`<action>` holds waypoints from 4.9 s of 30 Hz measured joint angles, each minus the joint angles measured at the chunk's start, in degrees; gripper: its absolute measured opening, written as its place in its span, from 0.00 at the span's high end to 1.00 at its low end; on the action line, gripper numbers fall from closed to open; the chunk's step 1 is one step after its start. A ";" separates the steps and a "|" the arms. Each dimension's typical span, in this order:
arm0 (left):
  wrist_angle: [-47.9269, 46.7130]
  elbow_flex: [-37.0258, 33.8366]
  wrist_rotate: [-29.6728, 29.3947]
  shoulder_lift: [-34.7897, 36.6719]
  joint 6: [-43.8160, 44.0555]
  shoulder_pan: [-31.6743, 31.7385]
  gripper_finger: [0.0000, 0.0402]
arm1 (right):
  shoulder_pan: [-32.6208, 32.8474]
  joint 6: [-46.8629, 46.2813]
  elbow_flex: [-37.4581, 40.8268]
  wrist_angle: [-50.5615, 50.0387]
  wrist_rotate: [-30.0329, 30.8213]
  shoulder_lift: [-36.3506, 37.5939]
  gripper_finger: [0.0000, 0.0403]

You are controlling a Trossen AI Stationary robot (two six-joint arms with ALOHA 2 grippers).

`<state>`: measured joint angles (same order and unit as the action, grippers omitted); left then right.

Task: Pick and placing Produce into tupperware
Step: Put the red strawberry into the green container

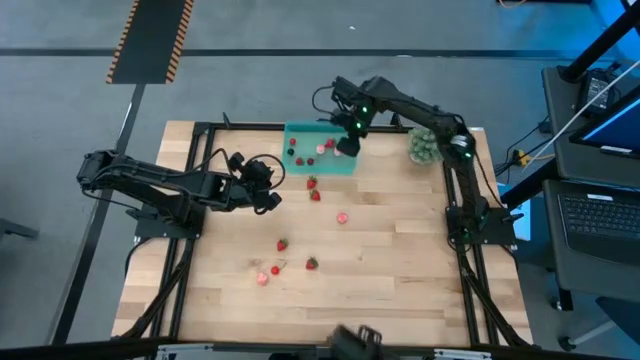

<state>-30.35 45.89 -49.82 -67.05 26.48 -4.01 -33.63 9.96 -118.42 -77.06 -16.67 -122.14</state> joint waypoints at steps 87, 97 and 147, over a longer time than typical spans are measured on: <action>-0.02 -0.02 0.06 -0.02 0.32 -0.02 0.72 | 26.91 -17.63 44.07 67.78 22.25 7.38 0.28; -0.64 -0.02 3.03 -0.02 0.31 -0.02 0.73 | 27.63 -17.18 49.44 69.86 23.58 7.38 0.28; -0.61 -0.02 3.04 -0.02 0.28 -0.02 0.74 | 26.06 -17.15 49.38 78.67 26.95 2.33 0.62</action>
<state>-30.96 45.87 -46.79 -67.07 26.76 -4.03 -7.57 -7.19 -69.04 1.61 10.28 -119.81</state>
